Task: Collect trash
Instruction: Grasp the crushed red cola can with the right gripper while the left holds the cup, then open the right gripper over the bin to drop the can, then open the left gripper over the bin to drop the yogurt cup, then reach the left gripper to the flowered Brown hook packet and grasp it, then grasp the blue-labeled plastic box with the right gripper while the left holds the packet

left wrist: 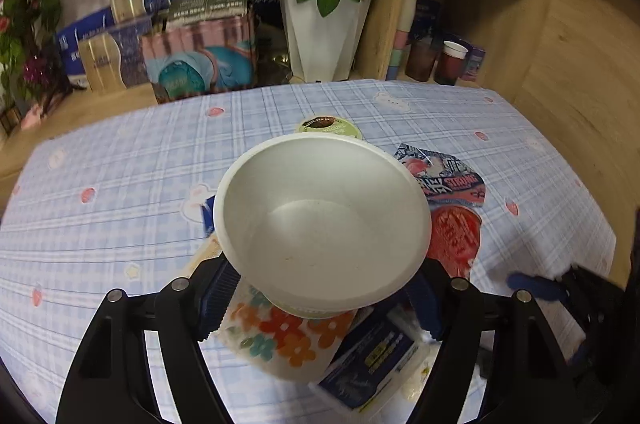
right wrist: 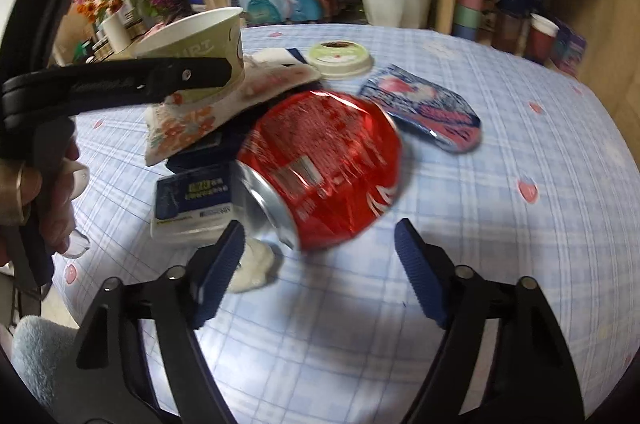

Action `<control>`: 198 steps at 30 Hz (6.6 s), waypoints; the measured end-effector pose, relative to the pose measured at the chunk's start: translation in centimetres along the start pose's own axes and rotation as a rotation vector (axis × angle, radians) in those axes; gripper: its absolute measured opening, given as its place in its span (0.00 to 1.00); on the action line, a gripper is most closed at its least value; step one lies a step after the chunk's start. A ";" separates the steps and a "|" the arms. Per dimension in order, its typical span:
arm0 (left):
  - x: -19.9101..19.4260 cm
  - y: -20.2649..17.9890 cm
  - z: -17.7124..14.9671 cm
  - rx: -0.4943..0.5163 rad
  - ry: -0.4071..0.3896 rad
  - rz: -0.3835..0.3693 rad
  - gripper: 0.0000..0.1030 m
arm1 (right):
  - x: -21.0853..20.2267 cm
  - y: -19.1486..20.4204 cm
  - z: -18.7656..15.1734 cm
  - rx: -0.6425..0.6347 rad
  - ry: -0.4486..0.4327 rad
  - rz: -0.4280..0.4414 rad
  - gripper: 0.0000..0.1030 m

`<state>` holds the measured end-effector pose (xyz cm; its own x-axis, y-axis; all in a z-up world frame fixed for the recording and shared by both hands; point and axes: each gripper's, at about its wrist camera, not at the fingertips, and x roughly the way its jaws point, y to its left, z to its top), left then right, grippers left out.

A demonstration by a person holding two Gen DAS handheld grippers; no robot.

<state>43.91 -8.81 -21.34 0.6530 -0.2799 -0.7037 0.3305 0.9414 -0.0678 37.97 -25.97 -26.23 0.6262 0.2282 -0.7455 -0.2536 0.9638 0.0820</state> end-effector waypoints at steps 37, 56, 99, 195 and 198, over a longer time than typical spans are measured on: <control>-22.6 -0.4 -11.3 -0.106 -0.158 -0.031 0.71 | -11.4 4.5 -3.5 -0.048 -0.081 -0.010 0.25; -29.7 -2.1 -17.8 -0.117 -0.179 -0.045 0.71 | -16.3 9.1 -11.5 -0.060 -0.005 0.068 0.25; -28.6 -4.1 -21.4 -0.095 -0.094 -0.070 0.71 | -18.9 7.6 -13.6 -0.011 -0.086 -0.042 0.94; 3.7 3.4 0.1 0.175 0.095 -0.184 0.57 | -3.6 -6.4 -4.9 0.206 0.000 -0.102 0.94; 3.0 3.6 0.0 0.166 0.078 -0.187 0.54 | -3.3 -6.2 -4.8 0.201 0.008 -0.092 0.94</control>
<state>47.07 -6.30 -23.65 0.5176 -0.4243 -0.7430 0.5521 0.8290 -0.0888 33.94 -33.32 -27.39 0.6339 0.1381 -0.7610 -0.0431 0.9887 0.1435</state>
